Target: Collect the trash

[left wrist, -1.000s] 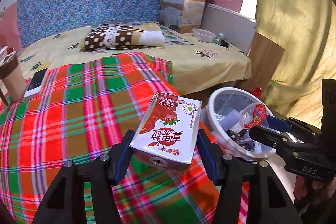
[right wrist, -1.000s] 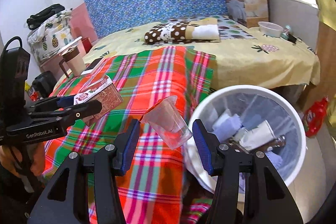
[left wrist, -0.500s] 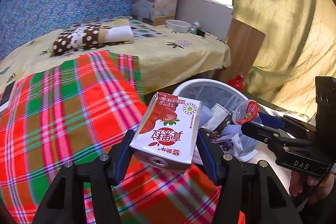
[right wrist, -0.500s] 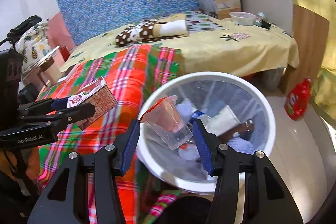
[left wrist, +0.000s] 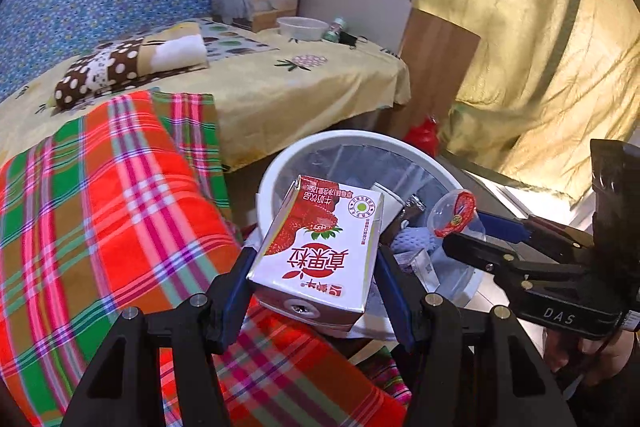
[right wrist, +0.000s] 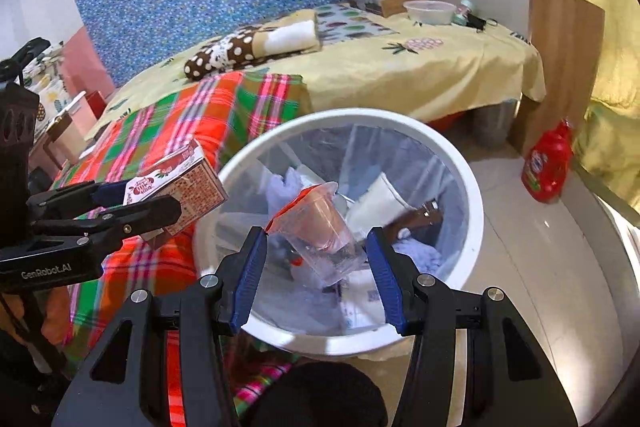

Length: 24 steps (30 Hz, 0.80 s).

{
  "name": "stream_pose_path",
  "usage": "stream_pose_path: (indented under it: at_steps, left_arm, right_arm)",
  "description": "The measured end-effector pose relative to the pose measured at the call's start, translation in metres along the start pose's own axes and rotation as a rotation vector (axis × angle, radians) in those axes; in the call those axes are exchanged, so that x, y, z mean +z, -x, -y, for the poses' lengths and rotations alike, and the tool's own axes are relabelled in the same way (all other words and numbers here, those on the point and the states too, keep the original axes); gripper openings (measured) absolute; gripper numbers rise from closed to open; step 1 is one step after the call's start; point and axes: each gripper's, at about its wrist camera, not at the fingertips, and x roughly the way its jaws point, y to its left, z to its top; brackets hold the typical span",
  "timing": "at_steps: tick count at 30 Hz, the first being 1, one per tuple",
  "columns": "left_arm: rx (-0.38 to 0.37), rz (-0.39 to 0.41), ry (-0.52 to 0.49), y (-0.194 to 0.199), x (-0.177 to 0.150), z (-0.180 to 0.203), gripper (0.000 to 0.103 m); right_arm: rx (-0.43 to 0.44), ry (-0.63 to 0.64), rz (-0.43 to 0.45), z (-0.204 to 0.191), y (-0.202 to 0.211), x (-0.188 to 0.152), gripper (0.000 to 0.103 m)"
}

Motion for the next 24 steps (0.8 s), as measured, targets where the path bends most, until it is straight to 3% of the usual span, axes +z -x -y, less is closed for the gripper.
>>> stream_pose_path:
  at_steps: [13,24]
  left_arm:
    - [-0.046,-0.063,-0.057,-0.036,0.004,0.021,0.06]
    - [-0.054,-0.049,-0.053,-0.038,0.008,0.024,0.06]
  right_arm:
    - [-0.012,-0.016,-0.036,0.017,-0.007,-0.005,0.055]
    - [-0.032,-0.019,-0.015,0.016,-0.001,-0.003,0.055]
